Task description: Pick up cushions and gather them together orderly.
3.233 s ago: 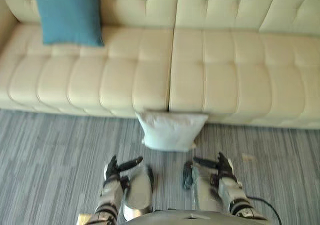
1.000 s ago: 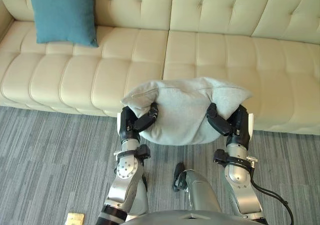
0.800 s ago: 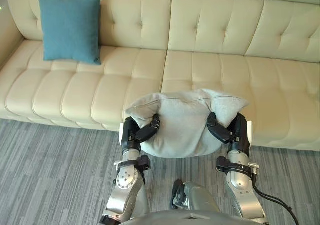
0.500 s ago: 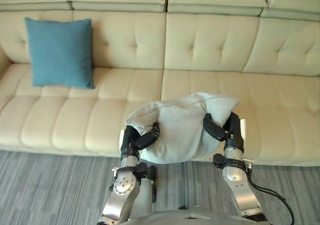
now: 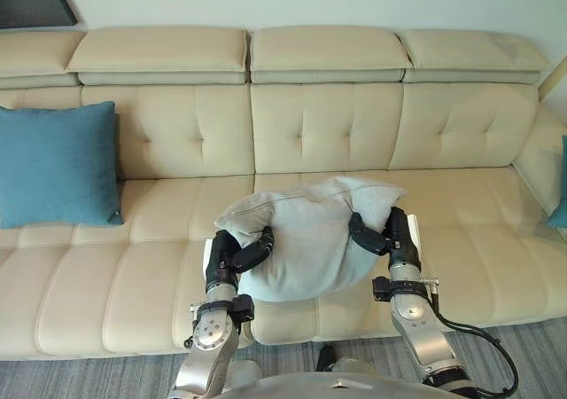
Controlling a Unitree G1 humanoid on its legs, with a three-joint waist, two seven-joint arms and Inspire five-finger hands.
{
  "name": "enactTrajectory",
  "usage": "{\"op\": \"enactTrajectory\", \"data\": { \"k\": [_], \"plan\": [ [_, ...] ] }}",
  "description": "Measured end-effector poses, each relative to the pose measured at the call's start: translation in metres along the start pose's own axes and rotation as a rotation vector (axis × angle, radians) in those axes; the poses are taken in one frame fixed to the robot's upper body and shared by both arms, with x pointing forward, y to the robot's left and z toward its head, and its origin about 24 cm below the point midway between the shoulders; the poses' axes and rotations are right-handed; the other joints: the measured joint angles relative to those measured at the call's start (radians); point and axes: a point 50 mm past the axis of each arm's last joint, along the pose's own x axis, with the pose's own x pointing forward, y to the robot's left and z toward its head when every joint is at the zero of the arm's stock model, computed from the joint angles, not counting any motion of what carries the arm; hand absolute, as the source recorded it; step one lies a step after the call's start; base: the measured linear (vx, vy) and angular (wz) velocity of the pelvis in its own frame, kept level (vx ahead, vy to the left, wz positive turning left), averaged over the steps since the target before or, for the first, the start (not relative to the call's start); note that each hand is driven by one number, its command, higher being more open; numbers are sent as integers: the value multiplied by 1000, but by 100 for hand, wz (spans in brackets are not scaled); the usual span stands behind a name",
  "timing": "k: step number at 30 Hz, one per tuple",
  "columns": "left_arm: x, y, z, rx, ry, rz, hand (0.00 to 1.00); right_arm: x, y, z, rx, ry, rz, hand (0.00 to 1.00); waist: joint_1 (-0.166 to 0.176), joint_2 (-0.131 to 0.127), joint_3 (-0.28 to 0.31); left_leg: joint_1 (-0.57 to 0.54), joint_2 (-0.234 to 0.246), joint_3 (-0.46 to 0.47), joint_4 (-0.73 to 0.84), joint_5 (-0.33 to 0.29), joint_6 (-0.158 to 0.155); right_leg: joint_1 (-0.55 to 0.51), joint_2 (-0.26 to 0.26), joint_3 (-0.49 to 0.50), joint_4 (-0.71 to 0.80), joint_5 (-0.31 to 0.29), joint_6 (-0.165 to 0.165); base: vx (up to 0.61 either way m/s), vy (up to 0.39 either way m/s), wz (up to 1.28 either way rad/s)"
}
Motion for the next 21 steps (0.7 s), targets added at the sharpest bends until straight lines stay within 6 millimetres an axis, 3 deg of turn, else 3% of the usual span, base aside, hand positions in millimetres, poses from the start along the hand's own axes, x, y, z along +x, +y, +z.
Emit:
{"op": "enactTrajectory", "data": {
  "k": [3,7,13,15,21],
  "plan": [
    [0,-5,0,-1,1,-20,0,0,-5,0,9,5,-24,0,1,2,-3,14,18,-28,-33,3,-14,46,34,-15,-87,32,-14,50,-98,8],
    [0,-7,0,-8,3,-19,0,-1,-7,1,24,6,-36,0,4,18,-16,31,14,-66,-59,20,-39,76,40,-38,-111,32,-14,32,-19,19],
    [13,-11,15,5,-63,8,0,1,0,9,64,-10,-51,0,27,46,-53,40,-5,-119,-128,69,-34,92,27,-86,-133,33,-14,-14,15,28],
    [18,-12,22,14,-90,14,0,6,2,15,73,-28,-56,0,35,48,-55,40,-4,-126,-133,75,-37,95,27,-93,-136,33,-14,-55,3,19],
    [46,-6,63,136,-263,70,0,35,17,66,98,-200,-76,0,45,43,-51,-32,-5,-138,-139,99,-54,41,31,-102,-172,73,-21,-62,10,4]
  ]
}}
